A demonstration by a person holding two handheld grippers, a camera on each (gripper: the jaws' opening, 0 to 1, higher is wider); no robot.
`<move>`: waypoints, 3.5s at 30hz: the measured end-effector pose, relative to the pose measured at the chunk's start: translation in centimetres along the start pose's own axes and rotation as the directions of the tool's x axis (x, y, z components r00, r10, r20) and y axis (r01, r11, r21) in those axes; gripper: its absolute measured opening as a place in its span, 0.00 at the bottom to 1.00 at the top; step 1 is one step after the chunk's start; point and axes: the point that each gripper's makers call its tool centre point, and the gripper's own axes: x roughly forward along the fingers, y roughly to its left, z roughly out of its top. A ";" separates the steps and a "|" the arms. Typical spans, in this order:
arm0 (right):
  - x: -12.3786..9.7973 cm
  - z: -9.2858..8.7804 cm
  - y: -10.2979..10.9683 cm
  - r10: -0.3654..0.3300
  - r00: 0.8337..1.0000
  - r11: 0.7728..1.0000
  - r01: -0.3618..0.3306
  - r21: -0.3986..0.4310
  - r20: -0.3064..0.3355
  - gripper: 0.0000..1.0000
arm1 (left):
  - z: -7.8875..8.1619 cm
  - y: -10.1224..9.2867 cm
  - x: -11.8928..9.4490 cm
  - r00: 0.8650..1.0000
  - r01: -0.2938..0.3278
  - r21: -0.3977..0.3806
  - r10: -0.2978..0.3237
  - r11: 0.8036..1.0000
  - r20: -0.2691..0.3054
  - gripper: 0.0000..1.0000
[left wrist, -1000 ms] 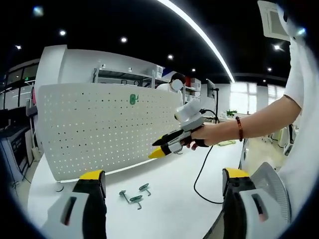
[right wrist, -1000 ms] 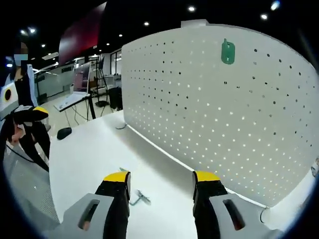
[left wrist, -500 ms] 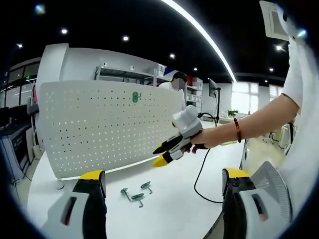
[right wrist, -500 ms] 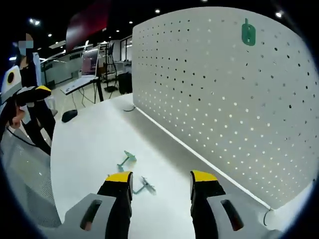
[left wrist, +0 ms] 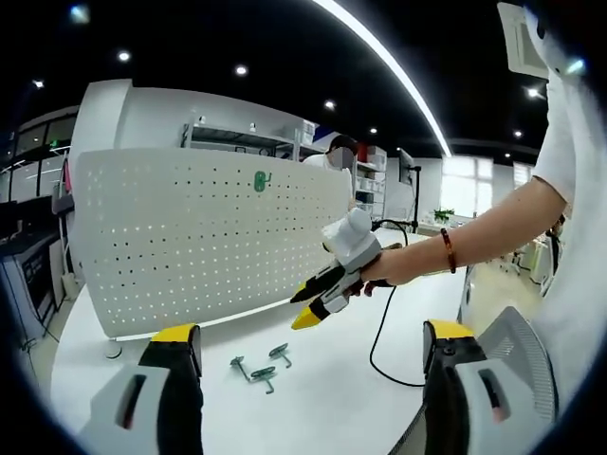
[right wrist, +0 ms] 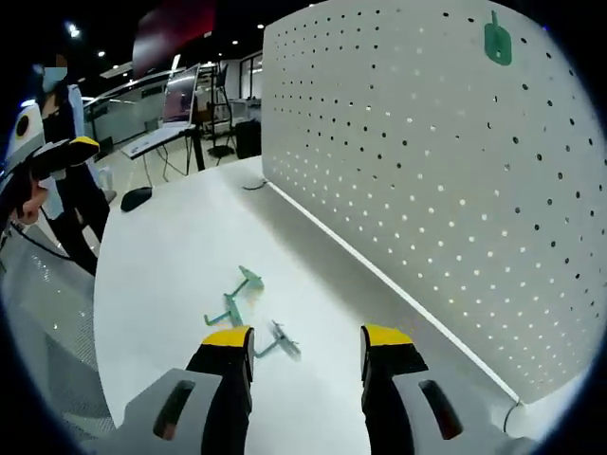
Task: Insert the hook assembly into the mounting plate slot until the hook locks in place.
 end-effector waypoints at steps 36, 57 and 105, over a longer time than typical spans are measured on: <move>3.7 -3.2 1.4 0.105 0.975 0.984 -0.130 -0.121 -0.194 0.30 | -1.2 1.0 0.0 0.999 -0.012 -0.019 0.012 1.000 -0.031 0.98; 5.4 -4.7 1.6 0.121 0.952 0.971 -0.172 -0.167 -0.281 0.19 | -1.9 1.7 -0.5 0.999 -0.034 -0.058 0.032 0.998 -0.030 0.97; 4.6 -3.9 1.9 0.114 0.962 0.974 -0.158 -0.162 -0.248 0.02 | -1.9 2.3 0.1 0.999 -0.046 -0.073 0.044 0.996 -0.026 0.96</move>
